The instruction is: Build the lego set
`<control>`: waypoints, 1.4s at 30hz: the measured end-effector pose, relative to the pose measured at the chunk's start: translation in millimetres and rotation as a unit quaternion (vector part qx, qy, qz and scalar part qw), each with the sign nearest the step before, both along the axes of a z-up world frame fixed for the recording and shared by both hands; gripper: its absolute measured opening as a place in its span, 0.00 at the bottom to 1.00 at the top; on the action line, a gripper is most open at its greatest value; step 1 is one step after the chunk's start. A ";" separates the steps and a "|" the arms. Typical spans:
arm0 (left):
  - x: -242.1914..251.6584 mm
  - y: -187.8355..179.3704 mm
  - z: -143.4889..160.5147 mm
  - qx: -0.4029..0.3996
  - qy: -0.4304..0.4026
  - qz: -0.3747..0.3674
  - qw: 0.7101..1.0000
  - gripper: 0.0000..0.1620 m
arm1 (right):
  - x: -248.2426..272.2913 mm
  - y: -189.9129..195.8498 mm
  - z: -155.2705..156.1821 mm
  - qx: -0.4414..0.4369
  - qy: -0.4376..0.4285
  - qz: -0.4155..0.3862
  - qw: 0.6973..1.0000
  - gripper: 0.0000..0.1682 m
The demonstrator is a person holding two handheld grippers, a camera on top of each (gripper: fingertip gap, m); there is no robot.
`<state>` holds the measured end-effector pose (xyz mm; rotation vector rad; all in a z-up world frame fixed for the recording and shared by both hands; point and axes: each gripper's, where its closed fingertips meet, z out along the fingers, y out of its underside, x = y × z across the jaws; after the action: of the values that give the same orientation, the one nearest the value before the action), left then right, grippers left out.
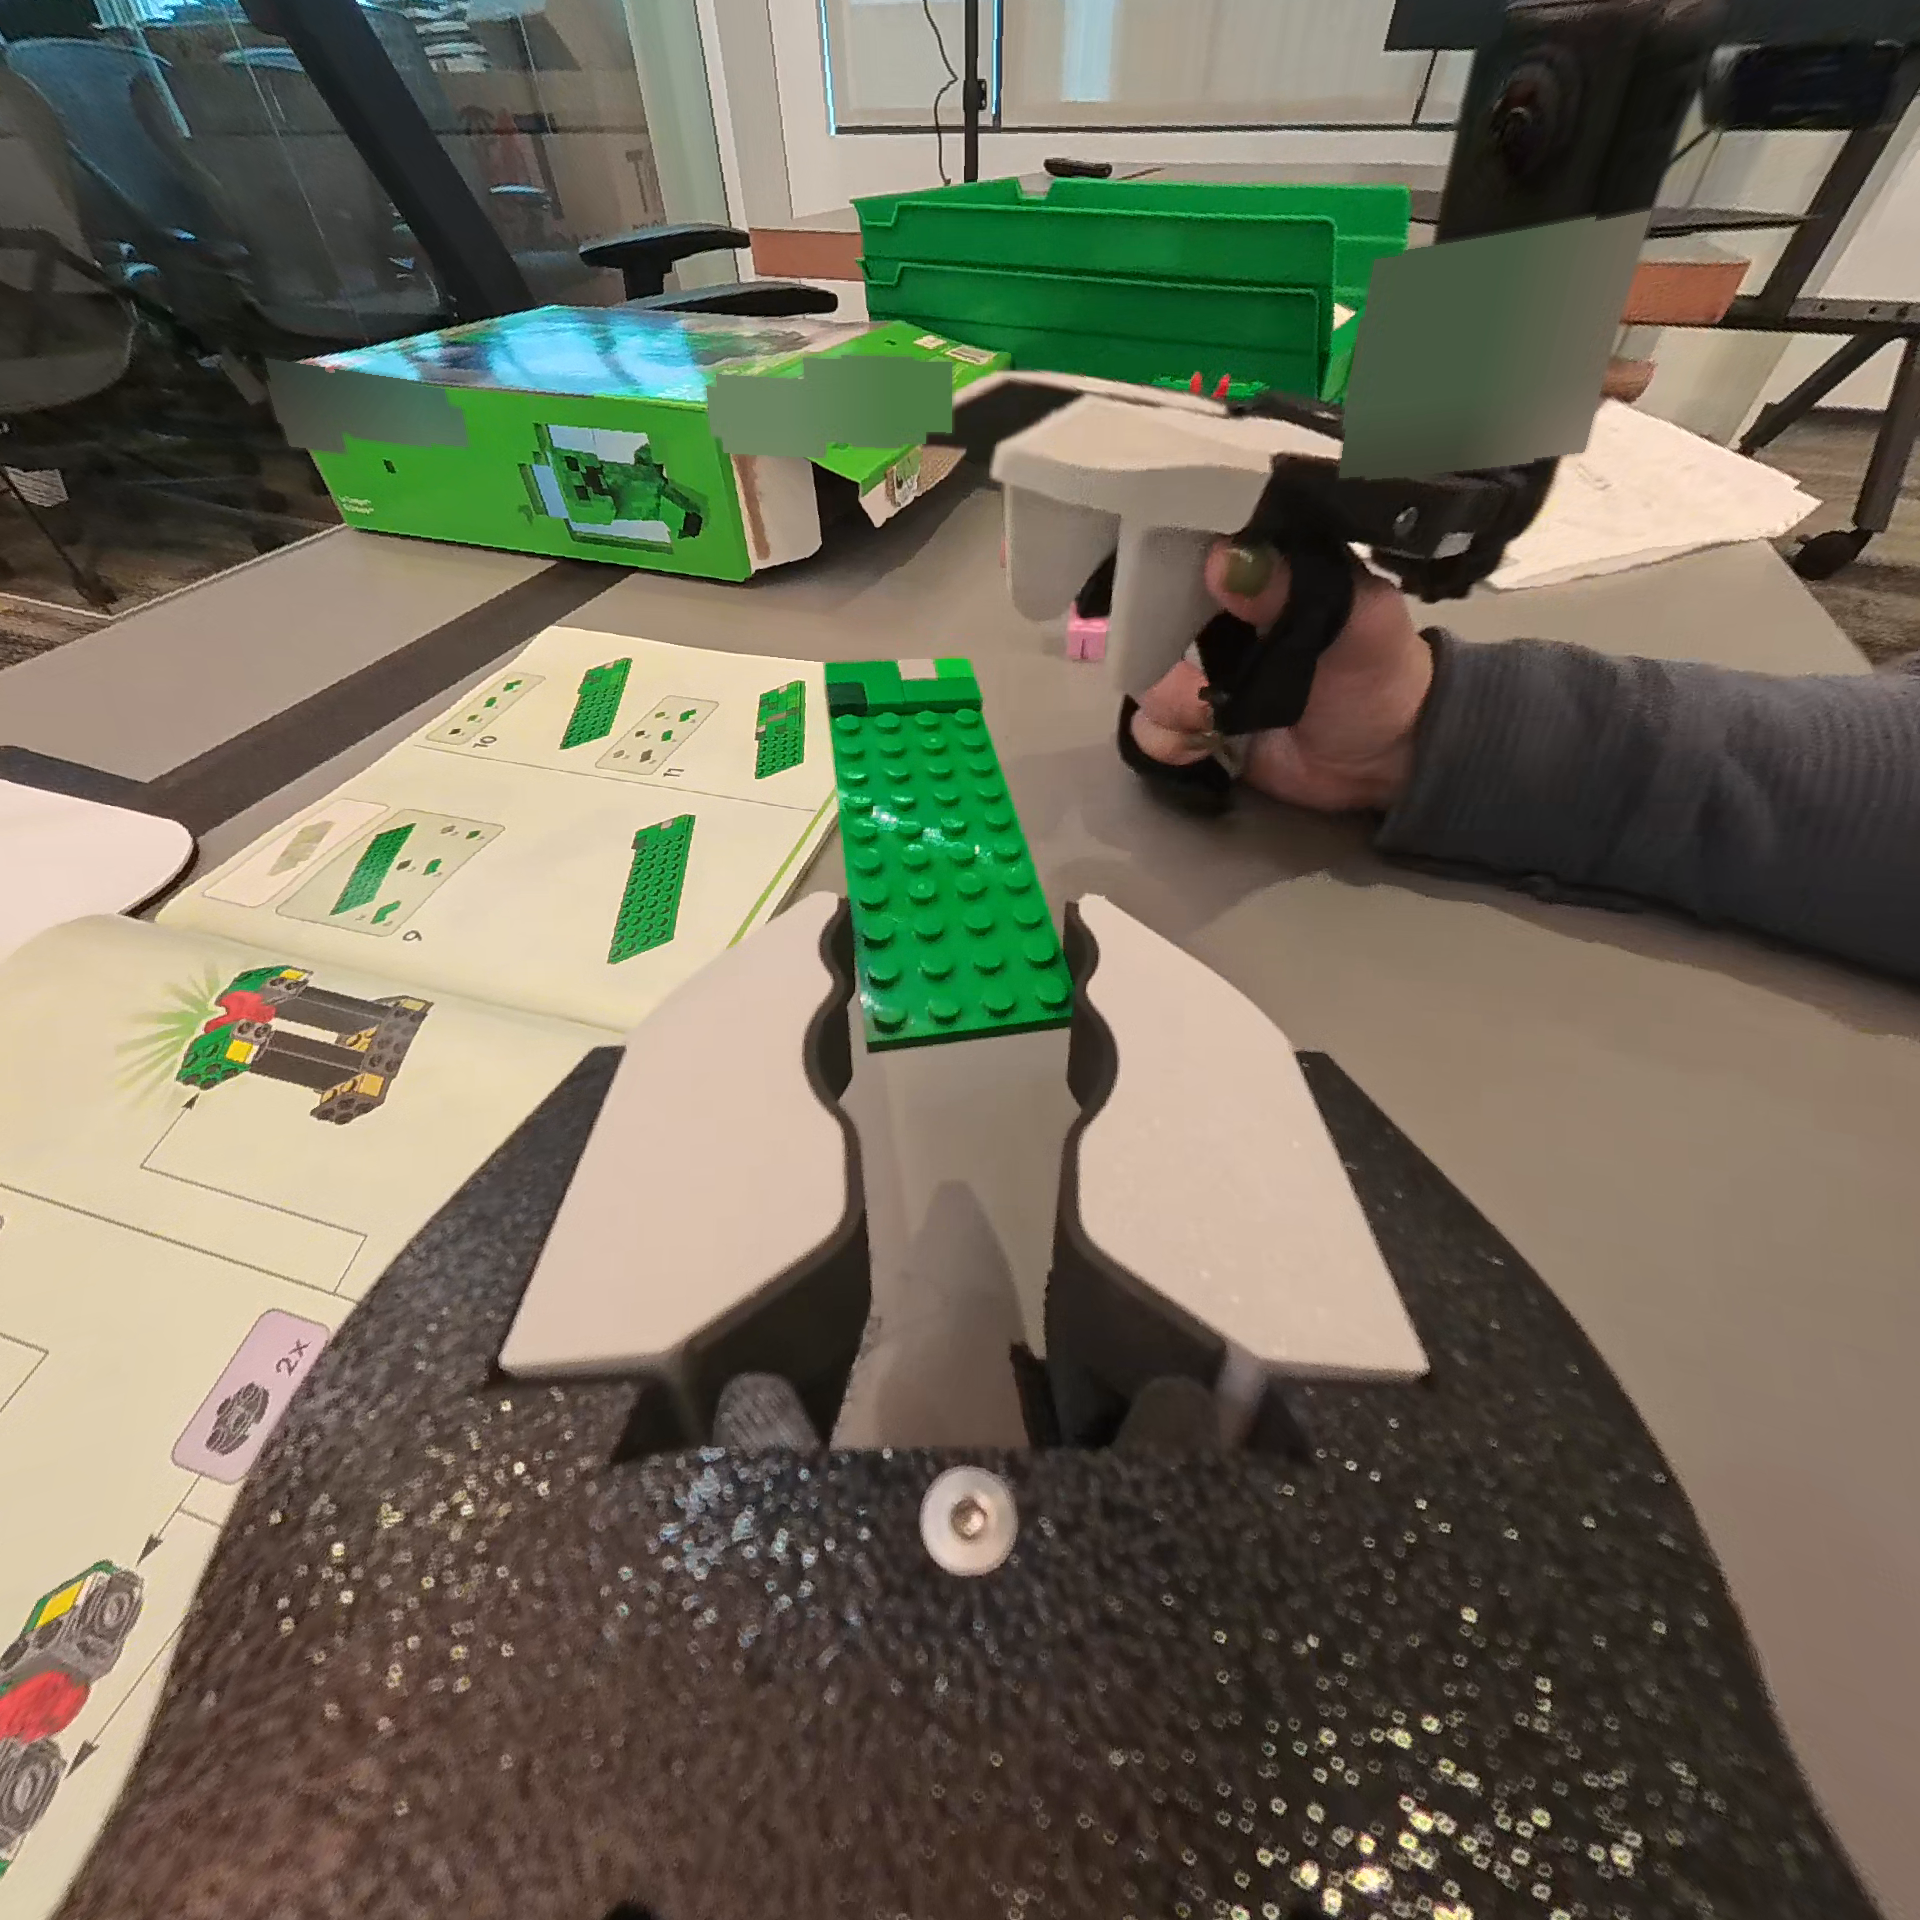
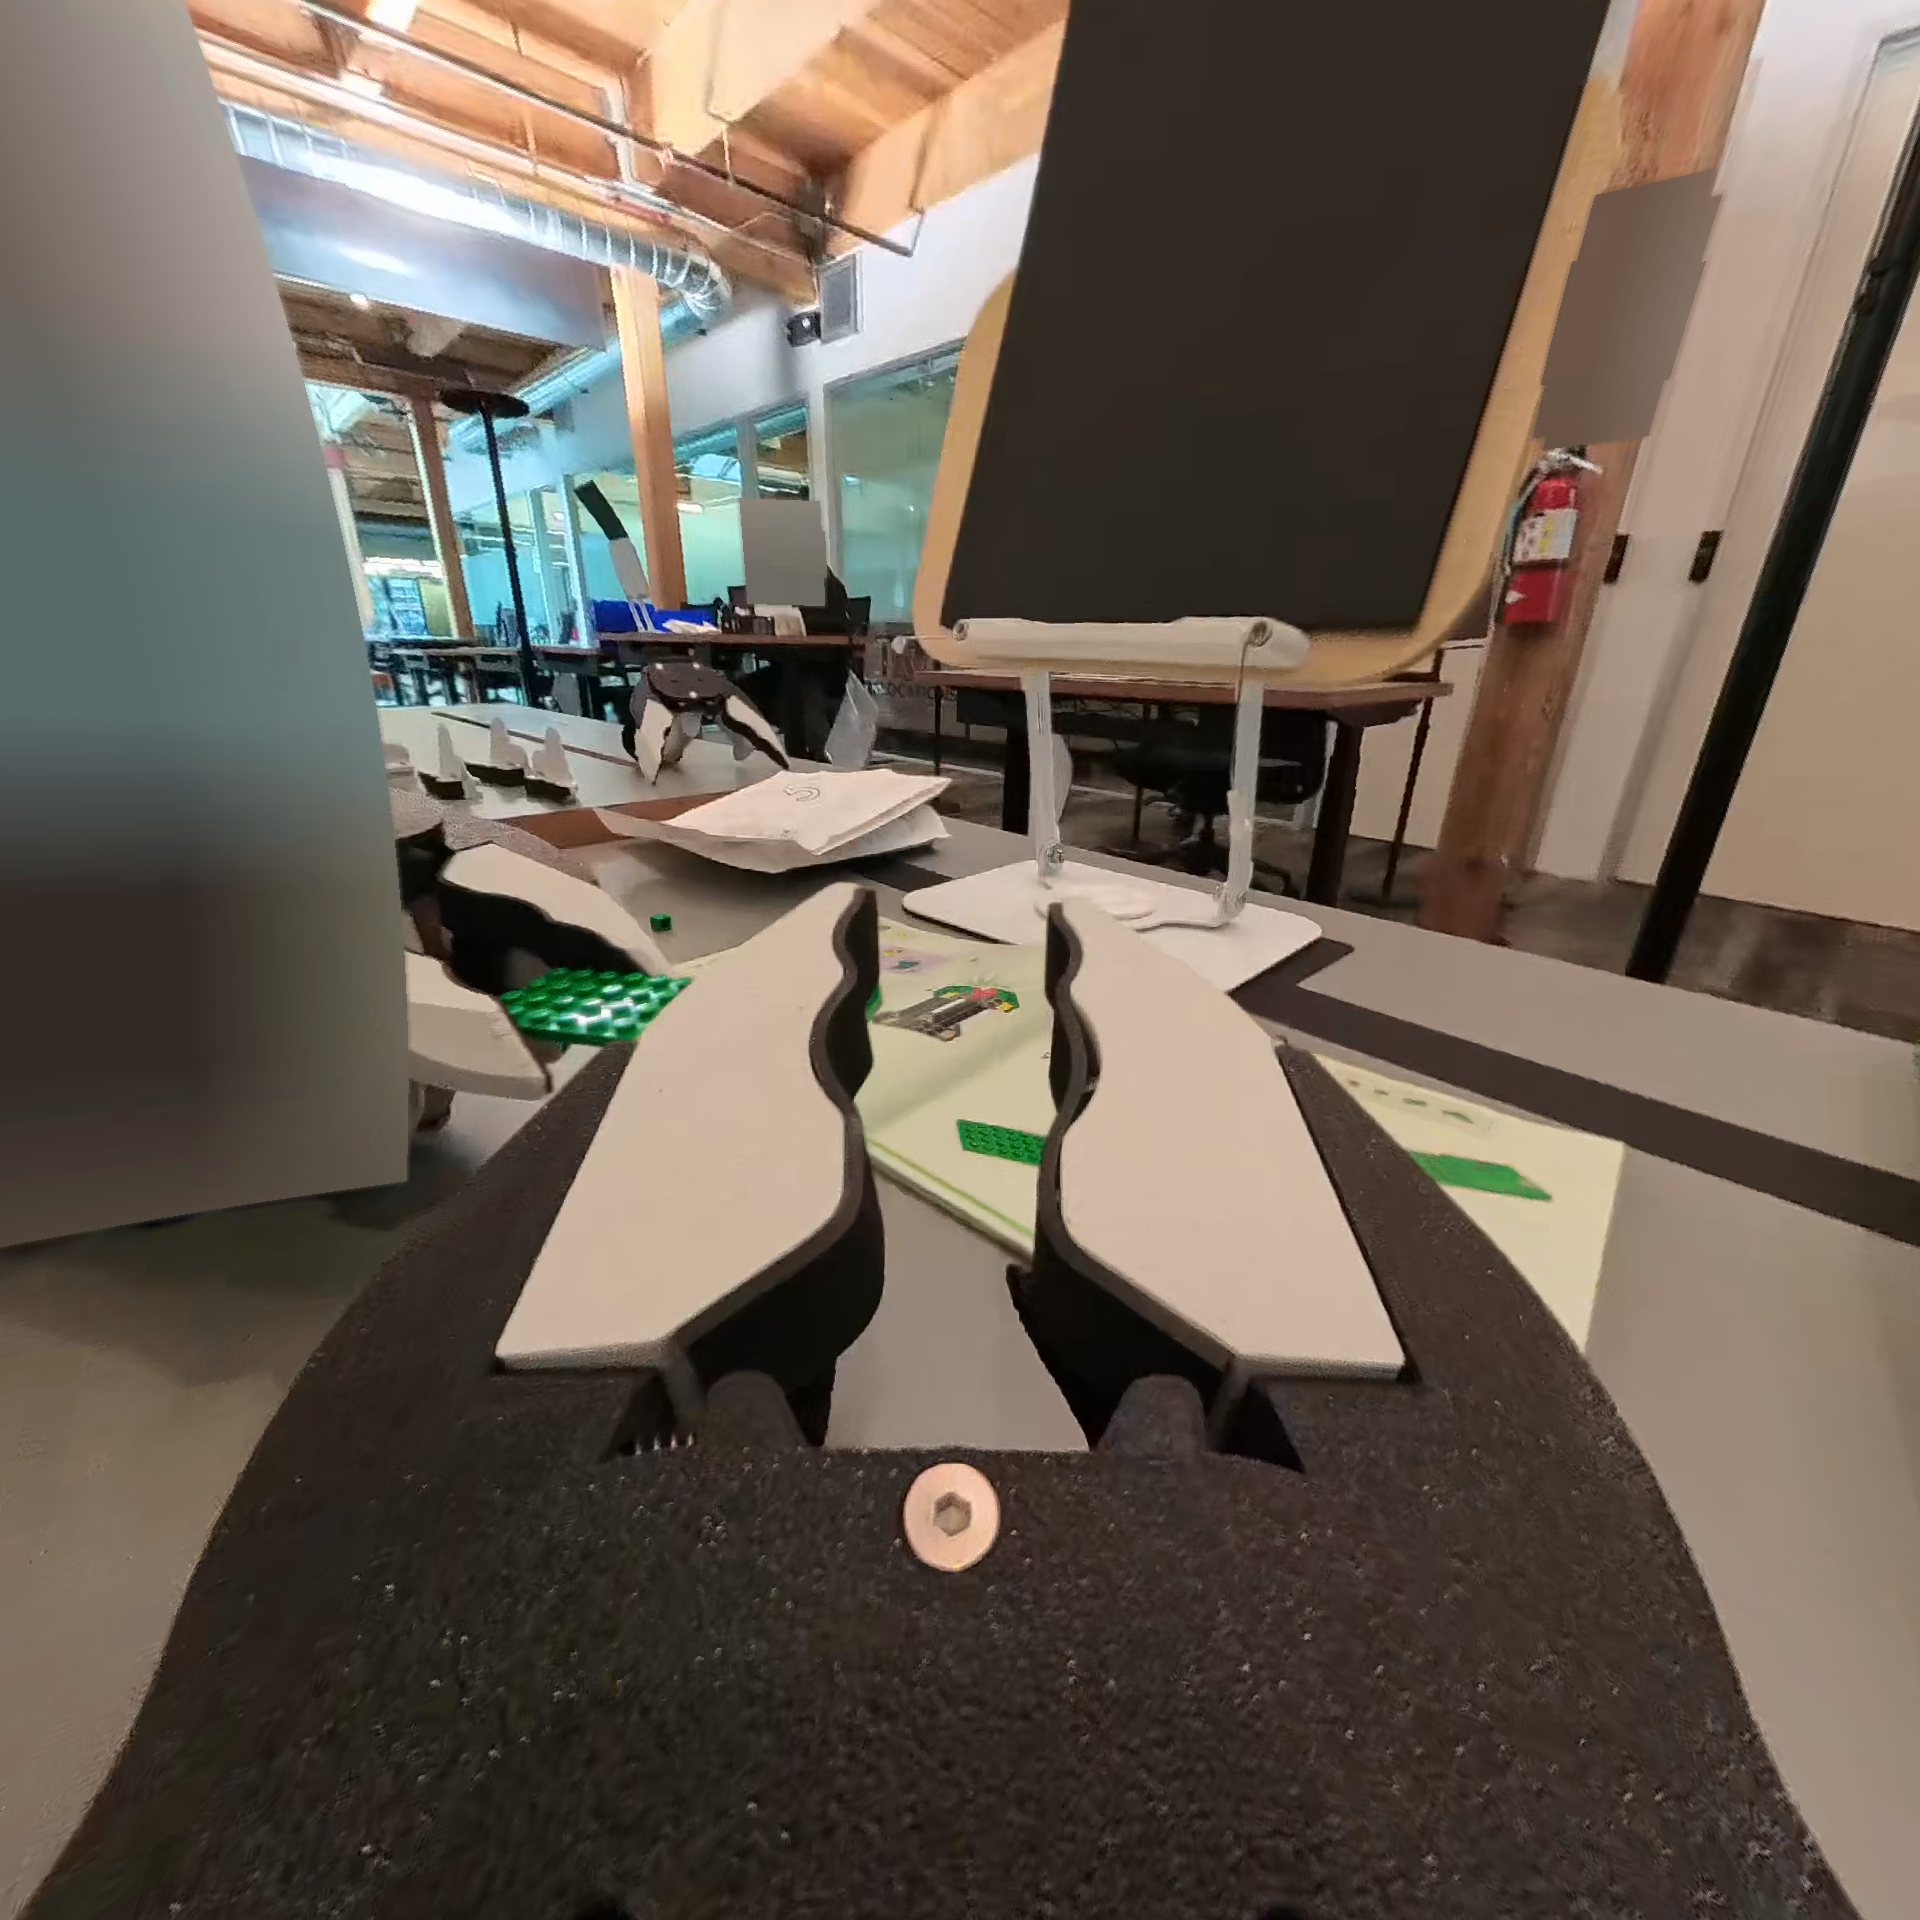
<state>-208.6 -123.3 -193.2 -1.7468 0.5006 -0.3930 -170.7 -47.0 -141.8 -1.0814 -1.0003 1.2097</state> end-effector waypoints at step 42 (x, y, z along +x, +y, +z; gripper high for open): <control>-42.8 -105.0 10.3 0.040 0.002 0.168 0.985 0.23 | -92.6 -64.7 -20.5 0.145 -0.112 -0.008 0.983 0.00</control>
<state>-251.5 -228.3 -183.0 -1.7151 0.2144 -0.1288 -263.3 -111.6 -162.3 -1.0054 -1.2940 0.9076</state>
